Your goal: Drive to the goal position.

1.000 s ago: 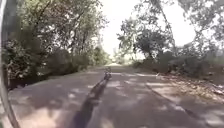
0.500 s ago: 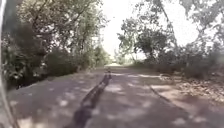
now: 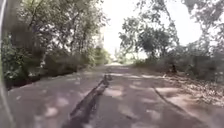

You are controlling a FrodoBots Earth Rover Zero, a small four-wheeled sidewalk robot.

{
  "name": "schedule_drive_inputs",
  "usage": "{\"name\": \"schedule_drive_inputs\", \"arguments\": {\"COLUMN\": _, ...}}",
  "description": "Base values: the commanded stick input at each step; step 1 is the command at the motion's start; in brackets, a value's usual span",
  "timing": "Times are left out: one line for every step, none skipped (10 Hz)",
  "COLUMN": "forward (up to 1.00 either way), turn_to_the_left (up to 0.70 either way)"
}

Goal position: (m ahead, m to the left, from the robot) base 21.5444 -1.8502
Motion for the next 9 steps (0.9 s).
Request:
{"name": "schedule_drive_inputs", "arguments": {"forward": 0.70, "turn_to_the_left": 0.00}}
{"name": "schedule_drive_inputs", "arguments": {"forward": 0.70, "turn_to_the_left": 0.00}}
{"name": "schedule_drive_inputs", "arguments": {"forward": 0.70, "turn_to_the_left": 0.00}}
{"name": "schedule_drive_inputs", "arguments": {"forward": 0.70, "turn_to_the_left": 0.00}}
{"name": "schedule_drive_inputs", "arguments": {"forward": 0.70, "turn_to_the_left": 0.00}}
{"name": "schedule_drive_inputs", "arguments": {"forward": 0.70, "turn_to_the_left": 0.00}}
{"name": "schedule_drive_inputs", "arguments": {"forward": 0.70, "turn_to_the_left": 0.00}}
{"name": "schedule_drive_inputs", "arguments": {"forward": 0.70, "turn_to_the_left": 0.00}}
{"name": "schedule_drive_inputs", "arguments": {"forward": 0.70, "turn_to_the_left": 0.00}}
